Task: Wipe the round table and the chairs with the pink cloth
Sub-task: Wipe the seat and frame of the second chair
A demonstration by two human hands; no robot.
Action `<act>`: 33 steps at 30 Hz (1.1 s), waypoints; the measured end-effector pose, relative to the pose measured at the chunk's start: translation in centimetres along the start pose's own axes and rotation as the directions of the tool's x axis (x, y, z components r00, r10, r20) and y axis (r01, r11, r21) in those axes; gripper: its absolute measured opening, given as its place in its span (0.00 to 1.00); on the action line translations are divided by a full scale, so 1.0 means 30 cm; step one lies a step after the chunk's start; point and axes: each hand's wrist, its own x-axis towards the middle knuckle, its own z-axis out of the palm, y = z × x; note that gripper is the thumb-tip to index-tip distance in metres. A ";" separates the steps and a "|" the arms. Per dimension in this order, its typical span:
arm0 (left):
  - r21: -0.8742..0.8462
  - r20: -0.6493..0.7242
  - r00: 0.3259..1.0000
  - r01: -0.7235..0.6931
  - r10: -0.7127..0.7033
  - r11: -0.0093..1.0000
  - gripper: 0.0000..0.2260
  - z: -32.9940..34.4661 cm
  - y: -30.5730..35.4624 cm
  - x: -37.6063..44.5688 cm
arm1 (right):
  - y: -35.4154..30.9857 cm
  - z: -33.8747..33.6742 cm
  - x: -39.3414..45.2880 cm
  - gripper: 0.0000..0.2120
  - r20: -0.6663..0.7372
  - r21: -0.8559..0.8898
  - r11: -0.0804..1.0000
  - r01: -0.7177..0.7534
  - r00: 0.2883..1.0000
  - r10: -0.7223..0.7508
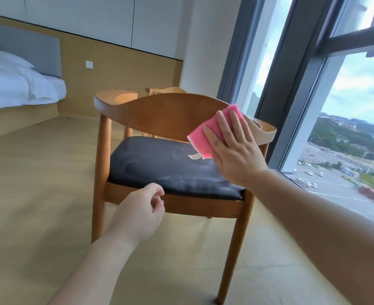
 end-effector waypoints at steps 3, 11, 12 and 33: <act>0.016 0.017 1.000 -0.009 0.009 1.000 0.08 0.039 0.037 0.016 | 0.041 0.041 -0.078 0.37 0.004 0.067 0.991 -0.113 0.994 0.113; 0.112 0.068 0.996 -0.062 0.055 0.992 0.08 0.064 0.092 0.103 | 0.122 0.124 -0.220 0.33 0.112 0.392 0.829 -0.398 0.915 0.387; 0.117 0.072 0.996 -0.063 0.055 0.991 0.08 0.062 0.096 0.115 | 0.133 0.134 -0.229 0.33 0.137 0.417 0.802 -0.429 0.901 0.411; 0.116 0.198 0.979 0.019 -0.042 0.993 0.07 0.113 -0.128 -0.037 | -0.123 0.315 -0.679 0.41 0.522 0.241 0.931 -0.276 0.845 0.115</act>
